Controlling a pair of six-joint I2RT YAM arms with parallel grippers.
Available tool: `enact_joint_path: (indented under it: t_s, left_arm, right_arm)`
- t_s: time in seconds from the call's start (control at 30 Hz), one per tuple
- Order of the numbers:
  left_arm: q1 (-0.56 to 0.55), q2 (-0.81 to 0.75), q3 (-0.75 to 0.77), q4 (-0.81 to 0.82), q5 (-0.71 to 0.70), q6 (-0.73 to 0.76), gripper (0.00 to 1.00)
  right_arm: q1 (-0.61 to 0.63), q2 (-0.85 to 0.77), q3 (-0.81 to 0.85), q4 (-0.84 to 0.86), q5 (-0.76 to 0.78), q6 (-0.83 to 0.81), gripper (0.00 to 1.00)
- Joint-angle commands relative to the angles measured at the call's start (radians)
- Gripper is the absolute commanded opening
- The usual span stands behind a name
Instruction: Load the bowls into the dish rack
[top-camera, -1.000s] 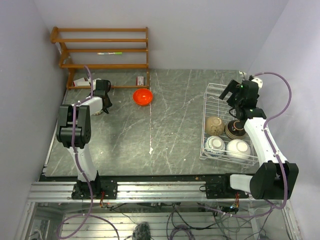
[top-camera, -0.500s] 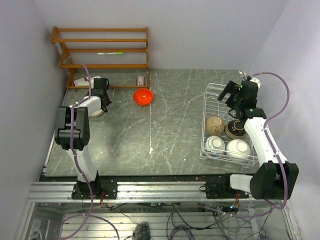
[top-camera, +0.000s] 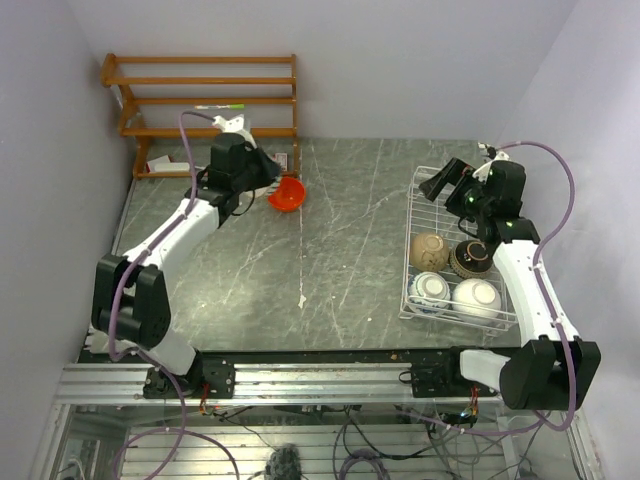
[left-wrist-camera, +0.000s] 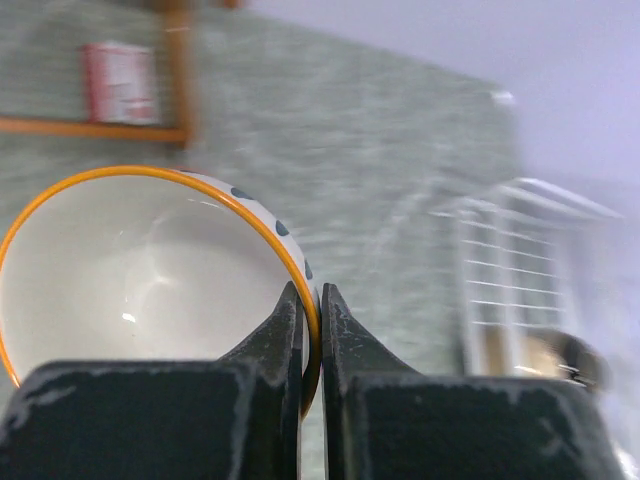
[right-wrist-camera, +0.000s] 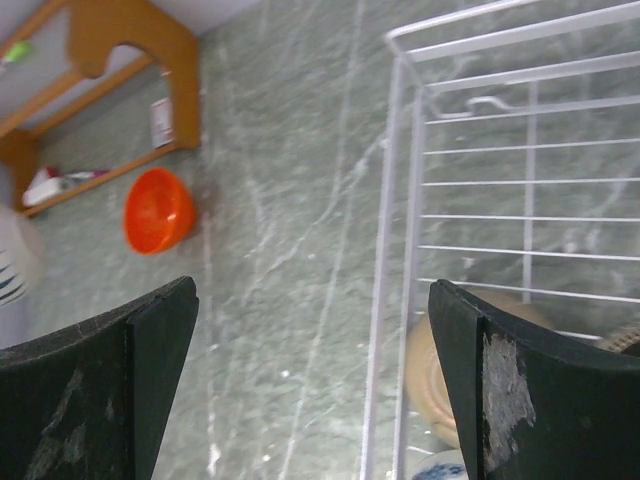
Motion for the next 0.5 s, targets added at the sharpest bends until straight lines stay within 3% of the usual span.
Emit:
enact_joint_path:
  t_s: [0.0, 0.3, 0.47]
  left_arm:
    - [-0.067, -0.052, 0.007, 0.279, 0.196, -0.183, 0.07]
    - [-0.229, 0.135, 0.008, 0.891, 0.381, -0.595, 0.07]
    - [-0.322, 0.314, 0.113, 1.147, 0.435, -0.785, 0.07]
  right_arm:
    - [-0.019, -0.034, 0.029, 0.098, -0.238, 0.108, 0.99]
    - [-0.131, -0.013, 0.115, 0.377, -0.528, 0.355, 0.98]
    - [-0.185, -0.014, 0.202, 0.336, -0.530, 0.349, 0.99]
